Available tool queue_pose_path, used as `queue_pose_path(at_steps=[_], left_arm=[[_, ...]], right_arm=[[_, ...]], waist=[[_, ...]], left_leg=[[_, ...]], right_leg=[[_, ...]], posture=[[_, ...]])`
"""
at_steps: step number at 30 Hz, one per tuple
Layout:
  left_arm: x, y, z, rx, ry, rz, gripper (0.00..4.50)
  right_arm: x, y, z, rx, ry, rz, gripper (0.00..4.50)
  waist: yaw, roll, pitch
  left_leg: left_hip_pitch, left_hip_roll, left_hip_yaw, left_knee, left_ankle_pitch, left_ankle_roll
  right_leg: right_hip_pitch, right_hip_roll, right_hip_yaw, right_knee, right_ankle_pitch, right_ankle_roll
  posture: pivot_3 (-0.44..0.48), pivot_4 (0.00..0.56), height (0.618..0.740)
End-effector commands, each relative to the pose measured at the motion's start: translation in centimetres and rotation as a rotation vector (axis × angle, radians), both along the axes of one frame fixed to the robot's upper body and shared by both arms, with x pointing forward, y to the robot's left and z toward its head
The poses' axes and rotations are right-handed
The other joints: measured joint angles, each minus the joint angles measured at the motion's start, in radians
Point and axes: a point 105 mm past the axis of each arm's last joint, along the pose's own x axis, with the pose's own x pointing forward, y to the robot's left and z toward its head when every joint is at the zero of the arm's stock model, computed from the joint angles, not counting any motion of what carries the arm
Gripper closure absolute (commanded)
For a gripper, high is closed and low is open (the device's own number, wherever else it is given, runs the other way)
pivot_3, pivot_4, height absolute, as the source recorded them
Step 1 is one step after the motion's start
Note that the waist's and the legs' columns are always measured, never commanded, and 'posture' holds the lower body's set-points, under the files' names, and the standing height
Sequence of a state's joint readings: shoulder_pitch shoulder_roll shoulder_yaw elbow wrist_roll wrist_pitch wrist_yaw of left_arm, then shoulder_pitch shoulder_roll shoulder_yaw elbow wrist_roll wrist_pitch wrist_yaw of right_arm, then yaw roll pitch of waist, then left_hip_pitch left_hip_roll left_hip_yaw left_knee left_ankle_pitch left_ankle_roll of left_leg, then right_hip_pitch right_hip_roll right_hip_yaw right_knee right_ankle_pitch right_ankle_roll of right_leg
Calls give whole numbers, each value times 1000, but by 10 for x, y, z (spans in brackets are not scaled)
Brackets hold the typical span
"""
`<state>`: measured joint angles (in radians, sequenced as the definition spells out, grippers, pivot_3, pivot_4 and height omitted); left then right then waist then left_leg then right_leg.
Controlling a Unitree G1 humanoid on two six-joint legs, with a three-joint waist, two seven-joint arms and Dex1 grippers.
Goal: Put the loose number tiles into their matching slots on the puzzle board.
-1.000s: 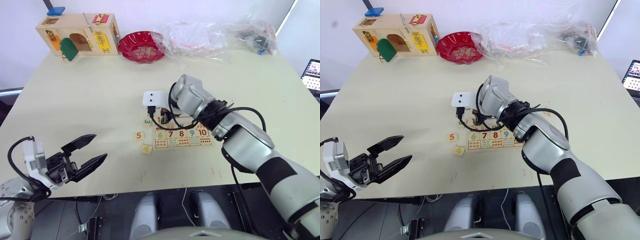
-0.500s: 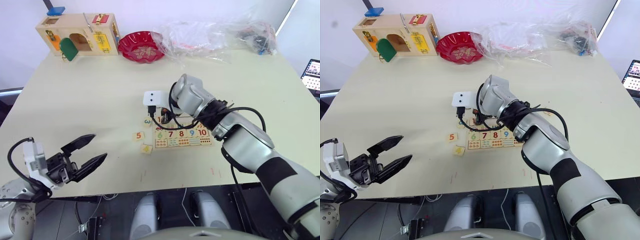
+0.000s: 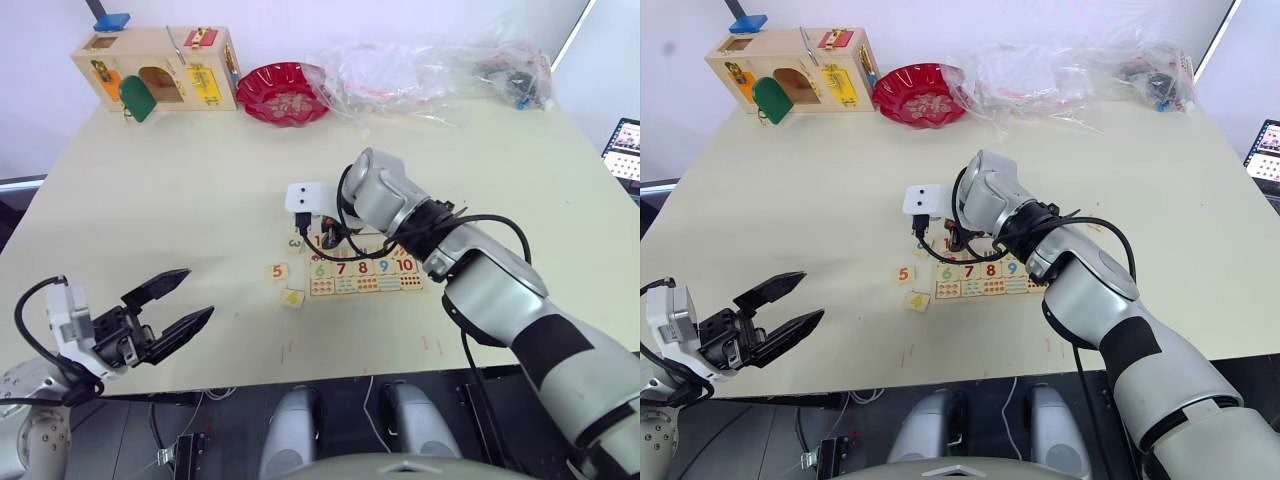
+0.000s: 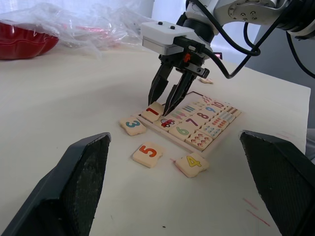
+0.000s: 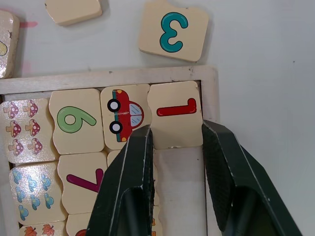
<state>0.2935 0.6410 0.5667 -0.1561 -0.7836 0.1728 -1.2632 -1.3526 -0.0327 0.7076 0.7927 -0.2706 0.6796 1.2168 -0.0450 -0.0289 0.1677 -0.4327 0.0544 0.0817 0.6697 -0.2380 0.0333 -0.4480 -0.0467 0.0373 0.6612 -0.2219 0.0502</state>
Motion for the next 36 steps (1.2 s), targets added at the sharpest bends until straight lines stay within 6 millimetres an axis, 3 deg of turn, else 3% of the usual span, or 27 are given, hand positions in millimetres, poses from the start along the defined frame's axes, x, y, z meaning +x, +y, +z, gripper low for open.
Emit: queue_pose_path(at_steps=[1,8,11,14,17,21,27,31,33,36], left_arm=[[-2,0,6,14,-30,-1,0],[-1,-1,6,13,-30,-4,0],[0,-1,6,11,-33,-3,0],[0,-2,6,10,-36,0,0],[0,-2,7,9,-38,3,0],[-1,-2,6,7,-37,2,0],[0,-3,7,9,-34,-6,0],[2,-2,8,13,-33,-12,0],[4,-2,10,15,-37,-13,0],[5,-2,10,17,-40,-16,0]], right_arm=[[-2,7,10,34,-23,24,2088],[1,6,25,84,-41,22,2088],[-7,0,32,152,10,72,2088],[-12,-10,37,260,33,108,2088],[-8,-18,47,529,-17,150,2088],[-1,-37,36,565,-5,95,2088],[5,-39,32,690,-6,38,2088],[7,-35,25,699,17,7,3344],[10,-34,24,702,12,-5,4403],[13,-32,23,700,6,-10,4403]], waist=[[0,0,0],[0,0,0],[2,0,0],[4,0,0],[3,-1,-1],[1,-1,0],[0,-1,-1],[2,-1,-1],[3,-1,-1],[2,-1,0]], left_leg=[[0,0,0,0,0,0],[0,0,-1,0,0,0],[-1,0,-2,0,0,0],[-1,0,-4,0,0,0],[-1,0,-4,0,0,0],[0,-1,-6,0,1,-2],[0,0,-8,-1,2,-2],[0,0,-9,0,2,-3],[0,0,-10,0,2,-3],[0,0,-10,0,2,-3]], right_leg=[[0,0,0,0,0,0],[0,0,-1,0,0,0],[0,0,-2,0,0,-1],[1,-1,-4,-1,0,-1],[2,-1,-6,0,0,-1],[3,-1,-7,0,0,-1],[3,0,-9,1,0,0],[3,0,-10,1,0,0],[4,0,-11,1,0,-1],[5,0,-12,1,0,-1]], posture=[[0,150,740],[0,150,740],[0,150,740],[0,150,740],[0,150,740],[0,150,740],[0,150,740],[0,150,740],[0,150,740],[0,150,740]])
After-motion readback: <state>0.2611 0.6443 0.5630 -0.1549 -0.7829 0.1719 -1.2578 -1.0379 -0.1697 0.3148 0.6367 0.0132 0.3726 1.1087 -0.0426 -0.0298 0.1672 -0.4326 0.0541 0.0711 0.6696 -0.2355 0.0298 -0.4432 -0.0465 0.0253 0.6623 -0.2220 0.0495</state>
